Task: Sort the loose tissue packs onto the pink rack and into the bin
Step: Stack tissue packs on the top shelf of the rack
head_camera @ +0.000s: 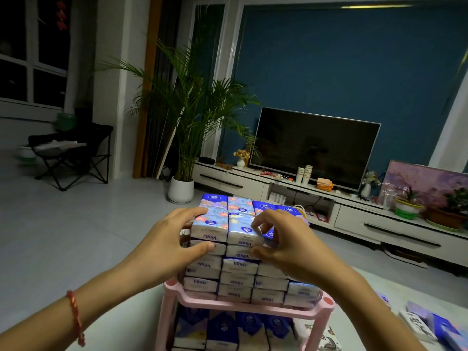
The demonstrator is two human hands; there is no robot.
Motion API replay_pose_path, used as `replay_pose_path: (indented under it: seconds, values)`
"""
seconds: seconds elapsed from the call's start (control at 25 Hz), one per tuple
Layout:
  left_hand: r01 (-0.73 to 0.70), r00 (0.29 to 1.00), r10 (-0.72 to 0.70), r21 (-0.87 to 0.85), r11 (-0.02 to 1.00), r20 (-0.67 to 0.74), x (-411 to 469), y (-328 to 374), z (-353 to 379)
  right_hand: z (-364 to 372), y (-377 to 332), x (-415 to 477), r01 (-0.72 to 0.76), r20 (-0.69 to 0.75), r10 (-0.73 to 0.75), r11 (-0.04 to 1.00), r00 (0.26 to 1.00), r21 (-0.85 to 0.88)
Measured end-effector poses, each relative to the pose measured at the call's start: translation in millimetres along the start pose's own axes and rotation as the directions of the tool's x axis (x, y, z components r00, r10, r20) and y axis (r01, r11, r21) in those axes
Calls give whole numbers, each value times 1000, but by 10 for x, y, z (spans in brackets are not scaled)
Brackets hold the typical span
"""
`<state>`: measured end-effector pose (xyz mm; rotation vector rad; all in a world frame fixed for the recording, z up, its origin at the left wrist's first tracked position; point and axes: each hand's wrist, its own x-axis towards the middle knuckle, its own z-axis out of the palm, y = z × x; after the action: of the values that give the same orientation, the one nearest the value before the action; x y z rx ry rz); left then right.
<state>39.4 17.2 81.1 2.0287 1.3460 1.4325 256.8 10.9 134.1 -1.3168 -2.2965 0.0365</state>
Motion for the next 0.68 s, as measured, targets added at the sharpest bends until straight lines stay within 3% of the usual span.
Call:
replay_pose_path:
  seconds: [0.2, 0.28, 0.32, 0.44, 0.52, 0.6, 0.68]
  values:
    - [3, 990, 1, 28, 1000, -143, -121, 173, 84, -231, 70, 5, -35, -35, 37, 998, 999, 50]
    - [-208, 949, 198, -16, 978, -247, -254, 380, 125, -473, 173, -38, -103, -85, 116, 983, 990, 150]
    - [-336, 915, 329, 8, 942, -235, -327, 493, 171, -604, 259, -80, -147, -99, 172, 965, 980, 217]
    - [-525, 848, 527, 46, 850, -61, -584, 653, 644, -893, 726, -269, -317, -106, 388, 859, 916, 403]
    - [-413, 893, 434, -163, 896, 122, -747, 773, 1132, -907, 1155, -463, -491, -59, 547, 789, 835, 370]
    - [-179, 907, 285, -329, 927, 310, -866, 917, 1605, -746, 1564, -703, -673, 36, 680, 716, 733, 187]
    - [-46, 878, 202, -343, 938, 434, -883, 1019, 2079, -525, 1941, -986, -818, 203, 804, 574, 559, -22]
